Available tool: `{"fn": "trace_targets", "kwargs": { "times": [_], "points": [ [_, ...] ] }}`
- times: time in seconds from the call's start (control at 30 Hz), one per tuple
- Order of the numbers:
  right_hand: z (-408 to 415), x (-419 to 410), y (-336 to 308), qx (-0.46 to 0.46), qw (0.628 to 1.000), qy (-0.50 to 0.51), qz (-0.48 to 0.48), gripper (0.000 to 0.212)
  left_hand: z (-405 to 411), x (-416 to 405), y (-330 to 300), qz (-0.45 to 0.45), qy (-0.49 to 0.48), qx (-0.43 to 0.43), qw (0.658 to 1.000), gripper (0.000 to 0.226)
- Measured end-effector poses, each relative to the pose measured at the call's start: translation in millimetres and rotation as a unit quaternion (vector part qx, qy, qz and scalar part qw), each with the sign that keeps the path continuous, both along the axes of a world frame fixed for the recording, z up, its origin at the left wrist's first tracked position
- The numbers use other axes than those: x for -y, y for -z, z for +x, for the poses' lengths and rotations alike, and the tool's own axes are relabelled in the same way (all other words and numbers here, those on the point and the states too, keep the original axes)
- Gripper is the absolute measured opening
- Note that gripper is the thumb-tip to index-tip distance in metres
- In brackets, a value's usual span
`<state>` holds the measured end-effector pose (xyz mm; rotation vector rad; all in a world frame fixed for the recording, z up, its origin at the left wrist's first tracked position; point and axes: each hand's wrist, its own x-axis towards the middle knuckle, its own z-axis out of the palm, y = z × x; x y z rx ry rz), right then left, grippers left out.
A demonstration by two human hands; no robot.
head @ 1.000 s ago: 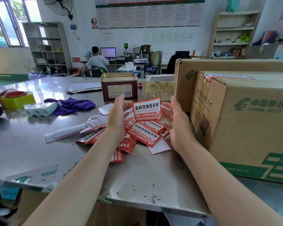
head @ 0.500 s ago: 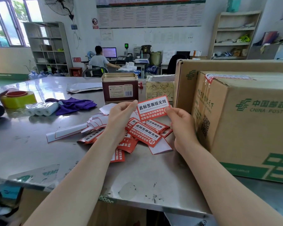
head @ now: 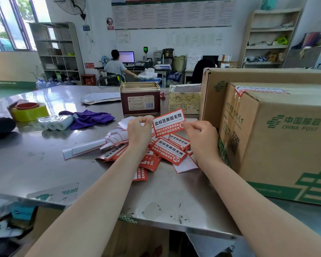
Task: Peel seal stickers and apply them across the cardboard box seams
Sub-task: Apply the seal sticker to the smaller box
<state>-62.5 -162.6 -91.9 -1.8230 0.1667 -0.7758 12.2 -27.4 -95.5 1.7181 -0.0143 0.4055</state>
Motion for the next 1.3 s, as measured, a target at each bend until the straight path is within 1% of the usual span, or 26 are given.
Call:
{"fn": "trace_targets", "kwargs": {
  "times": [0.17,0.3,0.4,0.47,0.57,0.63,0.73,0.87,1.07,1.17,1.3],
  "points": [
    [-0.3,-12.8,-20.0,0.0,0.997,0.02,-0.08,0.024,11.7,-7.1,-8.0,0.068,-0.044,-0.008,0.997,0.025],
    [-4.5,-22.0,-51.1,-0.015,0.986,0.012,-0.166,0.025,15.5,-13.0,-17.9,0.091,-0.027,-0.049,0.994,0.038],
    [-7.7,-22.8,-78.1,-0.026,0.975,0.015,-0.221,0.029,13.2,-11.6,-33.5,0.121,-0.036,-0.085,0.988,0.037],
    [-12.4,-20.7,-98.5,-0.034,0.966,0.021,-0.256,0.03,7.8,-8.3,-49.2,0.122,-0.033,-0.093,0.988,0.039],
    [-20.0,-16.2,-126.0,-0.054,0.949,0.024,-0.311,0.027,2.1,0.5,-65.7,0.136,-0.017,-0.101,0.985,0.039],
    [-24.9,-8.7,-142.8,-0.065,0.944,0.022,-0.321,0.025,-4.3,9.6,-79.7,0.132,0.001,-0.103,0.986,0.037],
    [-36.0,12.4,-161.5,-0.071,0.947,0.025,-0.311,0.024,-11.7,26.5,-100.6,0.144,0.014,-0.103,0.984,0.036],
    [-51.8,53.3,-175.9,-0.083,0.96,0.05,-0.263,0.03,-22.2,57.8,-126.4,0.168,0.039,-0.068,0.983,0.033],
    [-85.0,109.3,-186.1,-0.112,0.968,0.087,-0.209,0.026,-36.6,113.1,-152.8,0.194,0.102,-0.062,0.974,0.047],
    [-99.3,136.2,-186.5,-0.125,0.976,0.094,-0.15,0.019,-51.9,138.9,-159.3,0.232,0.127,-0.041,0.963,0.04],
    [-112.3,162.7,-179.2,-0.136,0.983,0.098,-0.068,0.013,-60.1,168.2,-158.2,0.268,0.143,-0.032,0.952,0.05]
  ]
}}
